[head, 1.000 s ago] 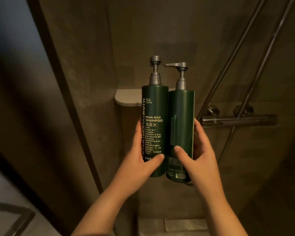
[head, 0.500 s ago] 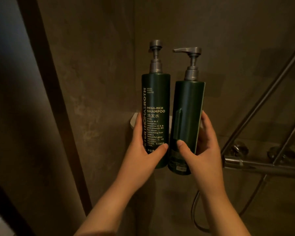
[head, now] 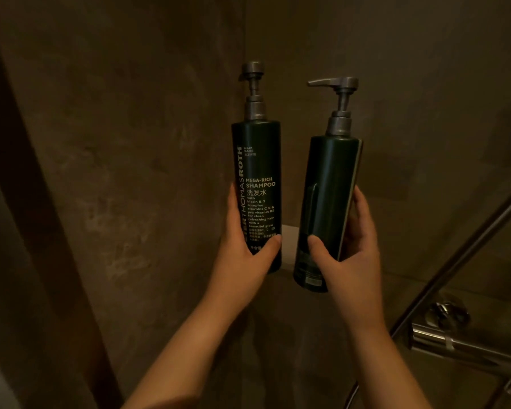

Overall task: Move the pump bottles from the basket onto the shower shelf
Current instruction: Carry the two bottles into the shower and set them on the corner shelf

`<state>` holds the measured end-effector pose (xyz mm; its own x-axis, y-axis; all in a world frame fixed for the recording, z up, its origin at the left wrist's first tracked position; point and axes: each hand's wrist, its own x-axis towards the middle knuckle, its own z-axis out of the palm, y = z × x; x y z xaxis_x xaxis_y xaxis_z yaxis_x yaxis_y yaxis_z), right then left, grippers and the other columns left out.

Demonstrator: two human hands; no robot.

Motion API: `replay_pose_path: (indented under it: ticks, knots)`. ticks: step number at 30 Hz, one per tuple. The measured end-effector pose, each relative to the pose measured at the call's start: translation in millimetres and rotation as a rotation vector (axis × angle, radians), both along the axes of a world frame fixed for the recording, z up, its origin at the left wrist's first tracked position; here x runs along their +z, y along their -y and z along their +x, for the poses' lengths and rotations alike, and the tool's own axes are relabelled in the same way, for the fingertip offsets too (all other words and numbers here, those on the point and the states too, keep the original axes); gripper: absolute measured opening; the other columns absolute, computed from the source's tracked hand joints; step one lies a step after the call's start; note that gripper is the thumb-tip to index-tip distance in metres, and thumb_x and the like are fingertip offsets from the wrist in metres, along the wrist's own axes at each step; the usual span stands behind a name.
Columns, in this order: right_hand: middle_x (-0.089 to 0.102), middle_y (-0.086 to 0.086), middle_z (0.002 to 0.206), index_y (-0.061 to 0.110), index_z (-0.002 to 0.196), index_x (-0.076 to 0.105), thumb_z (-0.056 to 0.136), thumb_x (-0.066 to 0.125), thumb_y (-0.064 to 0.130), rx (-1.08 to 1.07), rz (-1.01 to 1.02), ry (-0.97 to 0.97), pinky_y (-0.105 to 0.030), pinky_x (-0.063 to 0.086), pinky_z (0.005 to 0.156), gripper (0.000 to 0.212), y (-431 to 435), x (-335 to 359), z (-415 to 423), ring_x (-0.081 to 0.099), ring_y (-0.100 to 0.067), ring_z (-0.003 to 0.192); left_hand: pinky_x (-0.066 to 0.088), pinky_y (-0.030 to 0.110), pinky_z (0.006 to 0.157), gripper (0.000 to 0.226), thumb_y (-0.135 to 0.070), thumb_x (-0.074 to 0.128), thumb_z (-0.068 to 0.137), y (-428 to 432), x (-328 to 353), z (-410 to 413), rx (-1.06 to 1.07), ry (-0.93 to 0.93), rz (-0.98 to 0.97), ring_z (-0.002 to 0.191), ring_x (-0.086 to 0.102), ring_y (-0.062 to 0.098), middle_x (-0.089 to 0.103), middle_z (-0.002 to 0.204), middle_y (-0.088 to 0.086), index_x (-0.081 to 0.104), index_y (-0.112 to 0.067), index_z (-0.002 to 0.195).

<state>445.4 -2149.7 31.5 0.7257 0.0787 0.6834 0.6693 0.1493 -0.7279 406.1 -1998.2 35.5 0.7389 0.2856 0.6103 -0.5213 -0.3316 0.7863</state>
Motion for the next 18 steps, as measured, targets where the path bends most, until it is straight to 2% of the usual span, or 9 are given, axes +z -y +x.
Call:
replay_pose_path:
  ticks: [5, 8, 12, 18]
  knots:
    - [0.048, 0.027, 0.134, 0.055, 0.138, 0.028, 0.077, 0.073, 0.009, 0.025, -0.005, -0.014, -0.014, 0.048, 0.088, 0.089, -5.7, -5.0, 14.2, 0.051, 0.006, 0.118, 0.032, -0.001, 0.089, 0.096, -0.015, 0.065, 0.085, -3.2, -4.8, 15.6, 0.034, -0.036, 0.027, 0.127, 0.029, -0.015, 0.024, 0.147, -0.026, -0.002, -0.048, 0.144]
    - [0.047, 0.037, 0.129, 0.056, 0.137, 0.027, 0.076, 0.073, 0.010, 0.028, -0.006, -0.018, -0.005, 0.046, 0.080, 0.090, -9.5, -6.2, 19.7, 0.050, 0.012, 0.116, 0.028, 0.012, 0.098, 0.096, -0.015, 0.064, 0.086, -4.0, -8.8, 23.6, 0.050, -0.057, 0.041, 0.132, 0.026, -0.009, 0.020, 0.152, -0.019, -0.005, -0.048, 0.144]
    - [0.047, 0.041, 0.125, 0.057, 0.137, 0.025, 0.077, 0.073, 0.011, 0.044, -0.025, -0.026, -0.001, 0.043, 0.077, 0.090, -12.7, -6.9, 26.2, 0.049, 0.014, 0.114, 0.025, 0.028, 0.109, 0.094, -0.015, 0.064, 0.086, -4.9, -13.0, 30.5, 0.090, -0.065, 0.060, 0.136, 0.022, -0.002, 0.016, 0.154, -0.015, -0.004, -0.042, 0.146]
    - [0.047, 0.042, 0.123, 0.057, 0.137, 0.023, 0.079, 0.072, 0.011, 0.073, -0.052, -0.043, -0.001, 0.043, 0.075, 0.089, -16.2, -6.8, 34.3, 0.050, 0.014, 0.114, 0.024, 0.023, 0.104, 0.093, -0.017, 0.062, 0.087, -8.5, -16.6, 35.6, 0.101, -0.076, 0.099, 0.135, 0.020, -0.004, 0.014, 0.153, -0.017, -0.006, -0.044, 0.145]
